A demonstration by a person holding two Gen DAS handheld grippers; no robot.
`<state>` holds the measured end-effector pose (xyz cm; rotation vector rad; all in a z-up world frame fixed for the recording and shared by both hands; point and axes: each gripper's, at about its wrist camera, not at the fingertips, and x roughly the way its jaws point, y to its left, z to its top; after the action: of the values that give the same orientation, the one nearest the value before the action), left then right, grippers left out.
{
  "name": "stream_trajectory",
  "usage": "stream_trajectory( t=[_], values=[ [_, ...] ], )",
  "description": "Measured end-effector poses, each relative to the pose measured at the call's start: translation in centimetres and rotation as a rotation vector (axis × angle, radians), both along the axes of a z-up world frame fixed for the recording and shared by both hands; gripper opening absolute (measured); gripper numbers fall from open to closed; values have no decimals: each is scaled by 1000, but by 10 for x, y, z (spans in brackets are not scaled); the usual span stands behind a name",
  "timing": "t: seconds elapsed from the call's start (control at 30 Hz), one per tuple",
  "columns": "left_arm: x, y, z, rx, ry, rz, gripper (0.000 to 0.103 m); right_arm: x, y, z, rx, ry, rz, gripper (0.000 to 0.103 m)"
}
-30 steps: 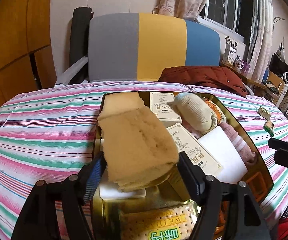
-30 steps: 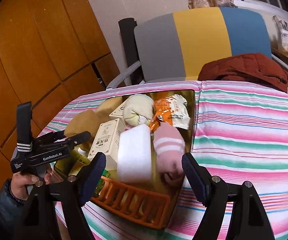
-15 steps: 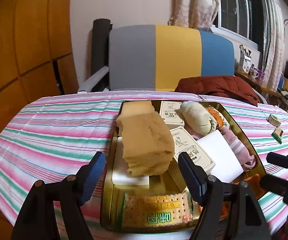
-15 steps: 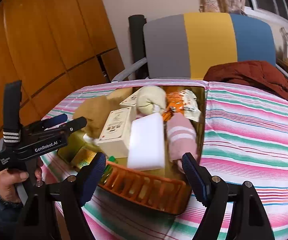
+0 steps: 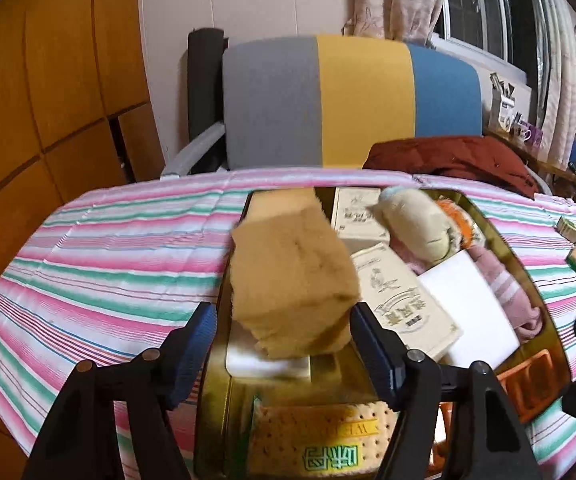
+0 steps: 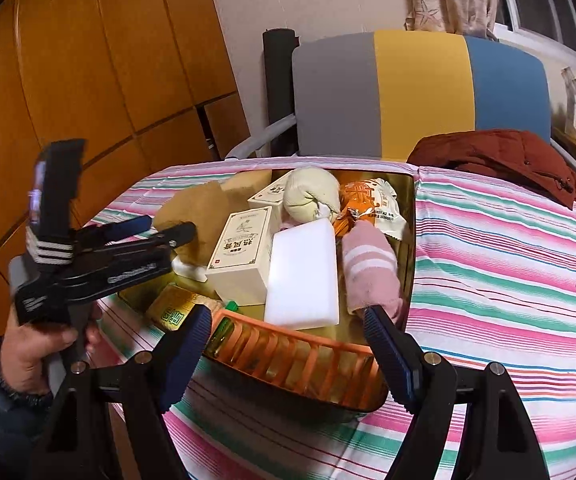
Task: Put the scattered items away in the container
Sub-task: 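Move both tools away from the tray toward the cracker pack and green box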
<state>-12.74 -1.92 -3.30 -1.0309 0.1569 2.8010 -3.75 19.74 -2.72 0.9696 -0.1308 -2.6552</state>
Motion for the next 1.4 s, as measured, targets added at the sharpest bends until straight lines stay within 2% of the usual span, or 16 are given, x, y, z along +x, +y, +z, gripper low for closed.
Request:
stream_trajectory(
  t=[0.17,0.4,0.83,1.4],
  values=[
    [10,-4,1,32,33,-2,70,1,2,-1,2,-4,-8,79],
    [31,-3,22,36,105,-2,72,1,4,-9,-8,-22,-11,79],
    [61,12,43,6,168,-23,74,8,10,-13,-18,-26,-22,79],
    [92,64,57,-50,210,-135,75,23,49,-22,-77,-21,-90,79]
  ],
)
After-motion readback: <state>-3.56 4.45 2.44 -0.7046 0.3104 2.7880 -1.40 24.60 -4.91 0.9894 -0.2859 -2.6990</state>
